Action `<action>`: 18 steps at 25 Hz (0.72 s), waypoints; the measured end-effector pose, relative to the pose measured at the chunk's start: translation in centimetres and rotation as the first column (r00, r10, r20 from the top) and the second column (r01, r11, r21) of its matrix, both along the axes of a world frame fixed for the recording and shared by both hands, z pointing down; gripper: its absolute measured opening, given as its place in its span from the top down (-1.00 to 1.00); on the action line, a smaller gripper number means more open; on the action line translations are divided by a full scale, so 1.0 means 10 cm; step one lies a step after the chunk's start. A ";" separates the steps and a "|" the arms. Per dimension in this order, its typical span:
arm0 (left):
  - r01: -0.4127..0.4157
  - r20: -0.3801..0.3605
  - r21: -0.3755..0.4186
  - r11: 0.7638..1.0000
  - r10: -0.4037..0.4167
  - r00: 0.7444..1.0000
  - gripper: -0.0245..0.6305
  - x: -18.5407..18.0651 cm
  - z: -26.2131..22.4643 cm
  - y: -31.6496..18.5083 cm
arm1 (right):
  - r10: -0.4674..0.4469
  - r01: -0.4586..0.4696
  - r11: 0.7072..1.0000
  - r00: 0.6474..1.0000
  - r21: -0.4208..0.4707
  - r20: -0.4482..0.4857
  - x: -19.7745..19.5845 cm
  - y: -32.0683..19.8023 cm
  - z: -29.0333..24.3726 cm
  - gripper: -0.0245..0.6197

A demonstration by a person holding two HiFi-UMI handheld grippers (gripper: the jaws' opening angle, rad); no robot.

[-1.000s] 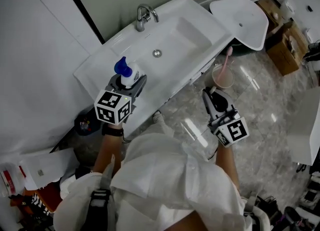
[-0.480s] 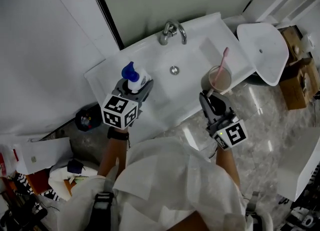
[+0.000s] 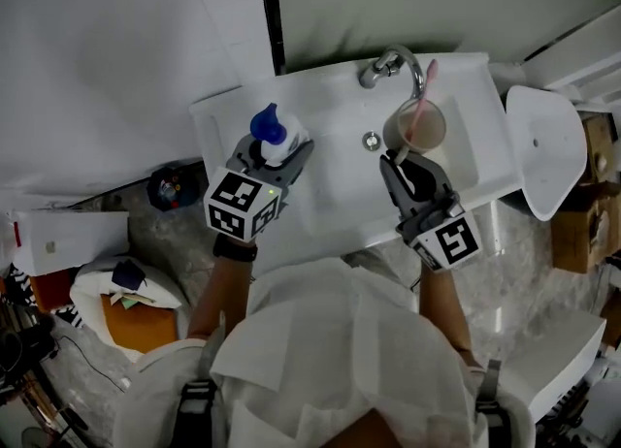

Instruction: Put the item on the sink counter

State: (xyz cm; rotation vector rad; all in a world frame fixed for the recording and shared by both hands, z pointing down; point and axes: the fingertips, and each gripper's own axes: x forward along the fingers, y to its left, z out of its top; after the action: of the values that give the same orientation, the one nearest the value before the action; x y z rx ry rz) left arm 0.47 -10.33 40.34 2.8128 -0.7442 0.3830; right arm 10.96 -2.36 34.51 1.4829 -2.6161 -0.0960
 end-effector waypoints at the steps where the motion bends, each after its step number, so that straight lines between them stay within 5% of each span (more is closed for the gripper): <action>1: 0.016 0.003 0.001 1.000 -0.016 1.000 0.27 -0.01 0.00 -0.04 | -0.024 0.024 1.000 1.000 -0.002 0.004 -0.03 -0.08 0.00 0.81; 10: 0.175 0.036 0.016 0.984 -0.176 0.984 0.27 -0.06 0.08 -0.40 | -0.240 0.240 0.971 0.970 -0.002 0.032 -0.12 -0.67 0.12 0.81; 18: 0.284 0.074 0.015 0.959 -0.285 0.956 0.27 -0.11 0.17 -0.50 | -0.338 0.338 0.941 0.941 -0.008 0.021 -0.09 -0.97 0.34 0.81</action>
State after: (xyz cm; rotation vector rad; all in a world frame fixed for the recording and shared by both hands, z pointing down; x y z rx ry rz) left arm -0.61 -15.37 42.01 2.6518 -1.1490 0.4376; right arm 10.06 -12.10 37.89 1.0188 -2.8546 -0.0996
